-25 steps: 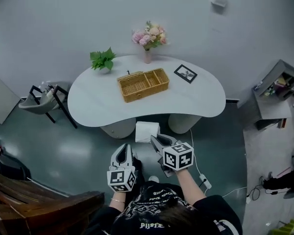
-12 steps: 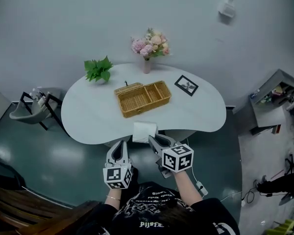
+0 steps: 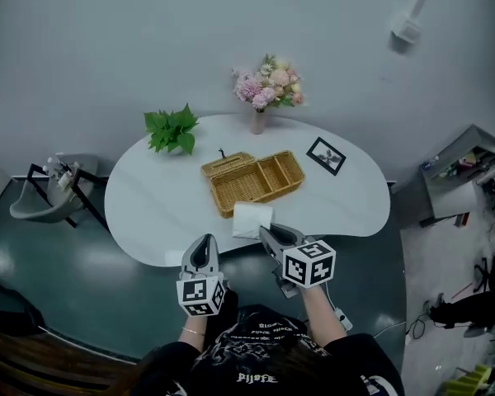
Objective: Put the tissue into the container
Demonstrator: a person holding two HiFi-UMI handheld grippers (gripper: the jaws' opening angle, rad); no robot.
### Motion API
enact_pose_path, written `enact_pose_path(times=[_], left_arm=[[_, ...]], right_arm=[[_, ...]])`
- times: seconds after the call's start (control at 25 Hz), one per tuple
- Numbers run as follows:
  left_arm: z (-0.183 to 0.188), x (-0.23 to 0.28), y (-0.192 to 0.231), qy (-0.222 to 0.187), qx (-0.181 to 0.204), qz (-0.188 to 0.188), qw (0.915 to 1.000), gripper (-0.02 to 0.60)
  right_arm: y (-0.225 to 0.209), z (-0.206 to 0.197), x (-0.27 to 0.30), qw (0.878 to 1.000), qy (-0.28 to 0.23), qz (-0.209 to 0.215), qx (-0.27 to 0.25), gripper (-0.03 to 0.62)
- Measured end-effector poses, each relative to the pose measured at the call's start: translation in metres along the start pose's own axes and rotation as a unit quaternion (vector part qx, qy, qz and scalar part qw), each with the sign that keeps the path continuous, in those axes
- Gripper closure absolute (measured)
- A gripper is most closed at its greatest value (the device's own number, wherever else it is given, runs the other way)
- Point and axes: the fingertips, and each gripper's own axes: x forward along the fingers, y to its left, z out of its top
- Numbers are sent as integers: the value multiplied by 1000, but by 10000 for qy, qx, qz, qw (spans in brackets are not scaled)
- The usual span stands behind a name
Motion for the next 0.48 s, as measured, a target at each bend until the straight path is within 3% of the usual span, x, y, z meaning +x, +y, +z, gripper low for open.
enact_pose_path(times=[0.16, 0.48], left_arm=[[9, 21, 24, 45, 4, -33, 10000, 555], [16, 55, 37, 171, 212, -470, 9985, 555]], right_arm=[[-3, 16, 24, 9999, 50, -78, -44, 517], [-12, 43, 60, 9997, 57, -205, -80, 517]])
